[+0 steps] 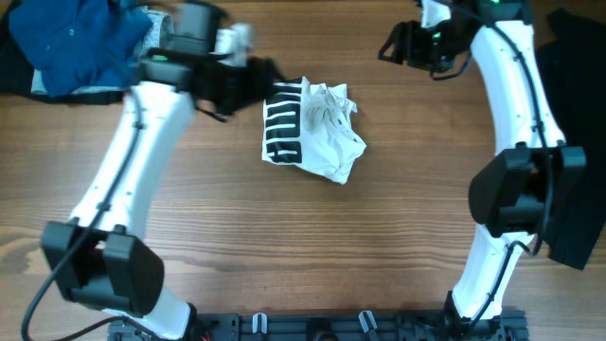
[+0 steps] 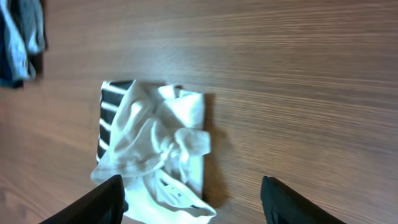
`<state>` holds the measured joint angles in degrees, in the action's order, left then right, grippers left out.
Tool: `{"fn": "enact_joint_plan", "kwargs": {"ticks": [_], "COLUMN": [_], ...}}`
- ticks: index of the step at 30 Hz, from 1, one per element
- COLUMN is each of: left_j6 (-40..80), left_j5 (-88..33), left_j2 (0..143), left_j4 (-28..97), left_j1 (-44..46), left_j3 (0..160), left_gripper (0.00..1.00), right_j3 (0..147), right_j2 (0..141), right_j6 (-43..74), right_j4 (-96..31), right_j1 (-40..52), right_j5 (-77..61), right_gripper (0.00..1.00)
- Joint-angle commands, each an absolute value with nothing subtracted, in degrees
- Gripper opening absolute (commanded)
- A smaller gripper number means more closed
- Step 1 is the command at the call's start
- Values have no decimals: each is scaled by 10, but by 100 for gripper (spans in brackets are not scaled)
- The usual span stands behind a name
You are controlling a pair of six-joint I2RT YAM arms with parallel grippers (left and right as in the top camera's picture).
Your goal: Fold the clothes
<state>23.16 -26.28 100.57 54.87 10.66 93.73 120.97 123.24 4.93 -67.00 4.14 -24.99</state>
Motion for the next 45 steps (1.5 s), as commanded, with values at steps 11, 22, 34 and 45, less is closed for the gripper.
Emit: {"fn": "enact_joint_plan", "kwargs": {"ticks": [11, 22, 34, 45], "left_j6": [309, 307, 307, 305], "left_j5": [-158, -158, -158, -158], "left_j2": [1091, 1099, 1099, 1099], "left_j4": [592, 605, 607, 614], "left_j1": [-27, -50, -50, -50], "left_j3": [929, 929, 929, 929], "left_gripper": [98, 100, 100, 100], "right_j3": [1214, 1214, 1214, 1214], "right_j2": [1239, 1305, 1347, 1347], "right_j6": [-76, -44, -28, 2], "right_j4": [-671, -681, -670, -640], "right_j1": [304, 342, 341, 302], "right_j5": [61, 141, 142, 233], "right_gripper": [68, 75, 48, 4]}}
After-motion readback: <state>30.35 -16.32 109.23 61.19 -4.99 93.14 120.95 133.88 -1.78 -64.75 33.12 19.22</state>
